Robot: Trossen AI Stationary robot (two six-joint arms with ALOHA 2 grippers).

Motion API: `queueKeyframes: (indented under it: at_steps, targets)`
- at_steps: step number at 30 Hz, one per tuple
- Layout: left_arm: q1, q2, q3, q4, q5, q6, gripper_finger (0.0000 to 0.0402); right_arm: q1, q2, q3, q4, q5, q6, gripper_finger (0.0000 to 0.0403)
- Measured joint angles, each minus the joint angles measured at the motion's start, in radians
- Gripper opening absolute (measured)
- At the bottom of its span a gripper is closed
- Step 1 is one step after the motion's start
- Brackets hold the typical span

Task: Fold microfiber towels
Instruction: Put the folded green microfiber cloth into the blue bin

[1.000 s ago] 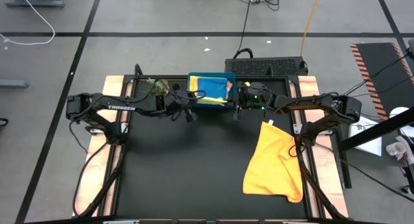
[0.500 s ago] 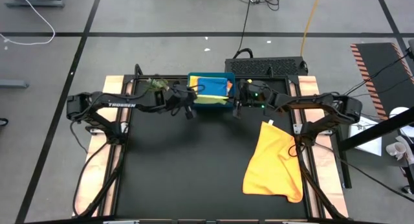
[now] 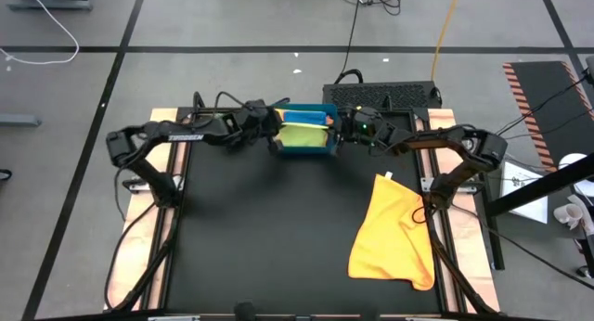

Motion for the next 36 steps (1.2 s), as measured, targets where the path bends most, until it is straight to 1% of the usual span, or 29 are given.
queueKeyframes:
  at_steps: [4,8,13,17,20,22,24,26,29,32,36]
  targets:
    - [0.034,0.094,0.0,0.087,0.01,0.014,0.0006,-0.026,0.037,-0.002,0.049,0.004,-0.009,0.0]
    - [0.055,0.148,-0.002,0.156,0.004,0.012,0.0005,-0.063,0.106,0.036,0.062,0.005,-0.011,0.0]
    - [0.079,0.155,-0.004,0.165,-0.015,0.008,0.0009,-0.09,0.214,0.147,-0.002,-0.009,-0.001,0.0]
    - [0.113,0.156,-0.005,0.168,-0.02,0.007,0.0008,-0.107,0.271,0.229,-0.061,-0.024,0.022,0.0]
    - [0.14,0.17,-0.004,0.183,-0.006,0.011,0.0004,-0.119,0.284,0.249,-0.068,-0.028,0.044,0.0]
    - [0.154,0.171,-0.004,0.184,0.036,0.016,0.0008,-0.123,0.283,0.249,-0.069,-0.028,0.054,0.0003]
    - [0.162,0.171,-0.004,0.195,0.053,0.024,0.0024,-0.124,0.279,0.248,-0.077,-0.021,0.061,0.001]
    - [0.168,0.17,-0.007,0.193,0.023,0.026,0.0049,-0.13,0.278,0.246,-0.083,0.006,0.067,0.0019]
    - [0.17,0.17,-0.008,0.206,0.017,0.025,0.0087,-0.137,0.283,0.243,-0.088,0.023,0.072,0.0034]
    - [0.169,0.169,-0.007,0.21,0.008,0.025,0.0124,-0.134,0.278,0.246,-0.067,-0.002,0.079,0.0053]
    - [0.171,0.162,-0.007,0.212,-0.006,-0.003,0.0163,-0.136,0.28,0.245,-0.034,-0.004,0.079,0.0082]
